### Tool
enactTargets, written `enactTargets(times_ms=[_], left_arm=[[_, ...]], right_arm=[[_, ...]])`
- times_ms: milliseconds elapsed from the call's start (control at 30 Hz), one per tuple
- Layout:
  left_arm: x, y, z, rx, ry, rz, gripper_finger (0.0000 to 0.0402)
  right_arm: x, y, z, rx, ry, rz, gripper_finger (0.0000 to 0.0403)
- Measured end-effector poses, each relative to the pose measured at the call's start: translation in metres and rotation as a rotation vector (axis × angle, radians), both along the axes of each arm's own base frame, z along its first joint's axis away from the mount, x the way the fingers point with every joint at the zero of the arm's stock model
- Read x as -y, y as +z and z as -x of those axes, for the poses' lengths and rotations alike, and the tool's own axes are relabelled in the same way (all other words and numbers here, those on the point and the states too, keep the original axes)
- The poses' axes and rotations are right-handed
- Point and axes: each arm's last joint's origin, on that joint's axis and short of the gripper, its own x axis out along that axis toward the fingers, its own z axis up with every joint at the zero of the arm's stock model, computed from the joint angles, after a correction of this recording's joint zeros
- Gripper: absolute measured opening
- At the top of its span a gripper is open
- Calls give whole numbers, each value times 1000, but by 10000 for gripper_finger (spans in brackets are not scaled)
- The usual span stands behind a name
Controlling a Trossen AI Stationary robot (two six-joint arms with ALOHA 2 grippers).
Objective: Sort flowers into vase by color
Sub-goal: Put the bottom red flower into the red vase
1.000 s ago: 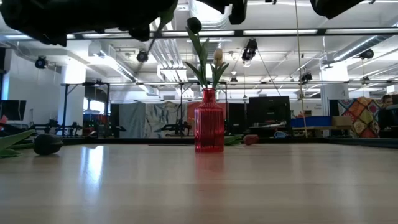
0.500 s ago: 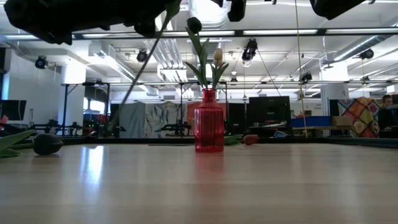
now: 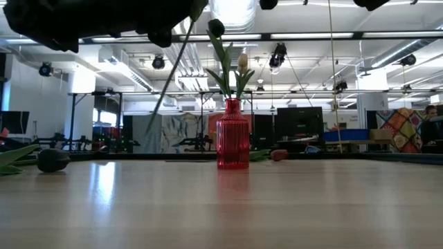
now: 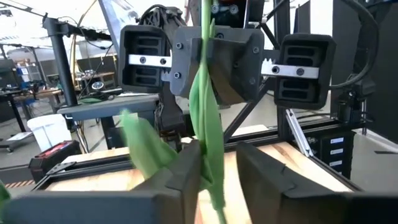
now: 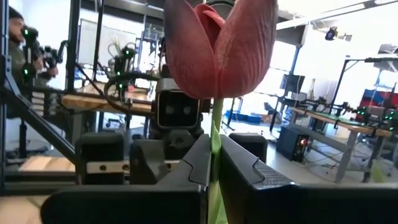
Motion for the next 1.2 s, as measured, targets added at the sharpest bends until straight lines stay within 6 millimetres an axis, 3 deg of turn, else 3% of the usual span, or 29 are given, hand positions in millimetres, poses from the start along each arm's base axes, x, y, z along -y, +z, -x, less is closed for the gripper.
enactTargets(times_ms=[233,400,733,933,1200], left_arm=[[-2,-1,5,-40,31,-14,152],[-6,-4,13,-139,127,-42,174],[-12,-11,45,-180,160,22,178],[-17,-21,66,-178,201,67,178],[-19,-28,76,-175,207,93,178]], right_arm=[[6,20,14,-83,-72,85,13],[15,42,30,-129,-130,123,12],[38,74,57,-142,-189,123,12],[50,80,62,-144,-229,117,12],[54,82,65,-138,-238,93,12]])
